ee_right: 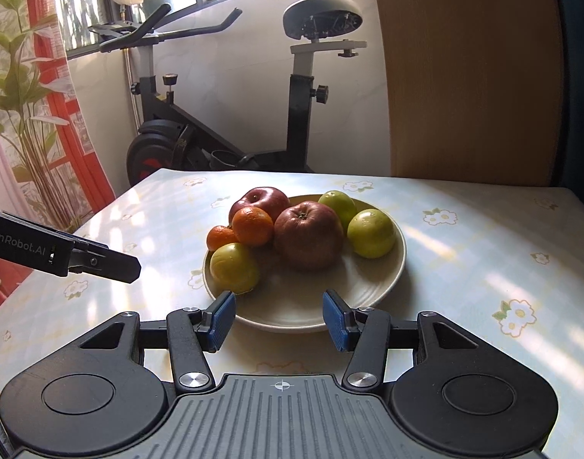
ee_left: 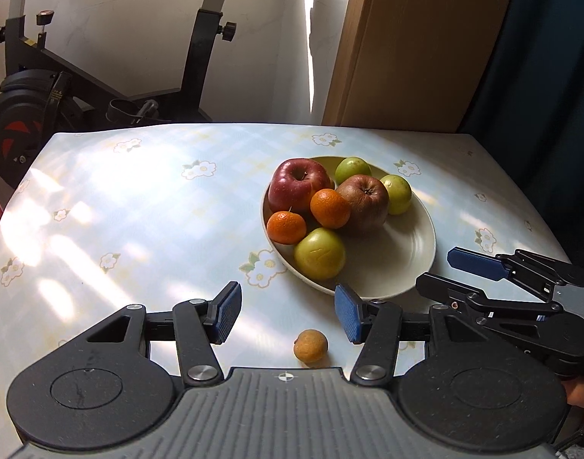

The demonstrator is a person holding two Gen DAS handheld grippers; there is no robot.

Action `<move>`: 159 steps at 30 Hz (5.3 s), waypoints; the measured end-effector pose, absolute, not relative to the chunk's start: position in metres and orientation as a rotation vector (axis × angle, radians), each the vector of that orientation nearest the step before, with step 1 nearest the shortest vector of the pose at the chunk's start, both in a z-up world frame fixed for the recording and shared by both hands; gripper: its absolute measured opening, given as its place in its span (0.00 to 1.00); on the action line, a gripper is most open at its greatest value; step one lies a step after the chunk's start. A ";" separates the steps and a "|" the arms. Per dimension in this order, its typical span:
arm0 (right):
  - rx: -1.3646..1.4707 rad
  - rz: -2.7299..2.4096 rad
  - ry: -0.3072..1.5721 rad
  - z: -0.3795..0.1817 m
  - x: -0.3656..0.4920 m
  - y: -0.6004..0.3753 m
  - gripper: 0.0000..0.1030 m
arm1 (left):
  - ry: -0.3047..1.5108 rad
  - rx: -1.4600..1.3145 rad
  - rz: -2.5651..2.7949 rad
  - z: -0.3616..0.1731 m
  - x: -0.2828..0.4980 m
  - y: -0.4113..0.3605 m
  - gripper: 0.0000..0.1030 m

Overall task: Organize fruits
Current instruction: 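Withdraw both open tools toward the lemons and tangerine on the table, then grasp the tangerine beside the lemons with the right tool, then grasp the small brown fruit with the left tool while the right tool holds the tangerine, then carry both fruits onto the plate and open both tools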

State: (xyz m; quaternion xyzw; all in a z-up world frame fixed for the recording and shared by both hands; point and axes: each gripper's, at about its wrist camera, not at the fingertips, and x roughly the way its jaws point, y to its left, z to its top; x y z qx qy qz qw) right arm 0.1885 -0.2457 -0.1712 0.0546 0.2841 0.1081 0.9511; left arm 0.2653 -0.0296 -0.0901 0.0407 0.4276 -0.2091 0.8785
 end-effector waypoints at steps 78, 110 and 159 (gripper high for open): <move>0.102 0.364 0.619 -0.180 0.097 -0.187 0.34 | 0.775 0.097 -0.288 -0.108 0.161 0.023 0.59; 0.162 0.179 0.529 -0.181 0.128 -0.262 0.34 | 1.074 -0.023 -0.476 -0.145 0.285 -0.038 0.47; -0.025 0.259 0.553 -0.184 0.245 -0.305 0.34 | 1.000 0.106 -0.601 -0.131 0.317 -0.109 0.28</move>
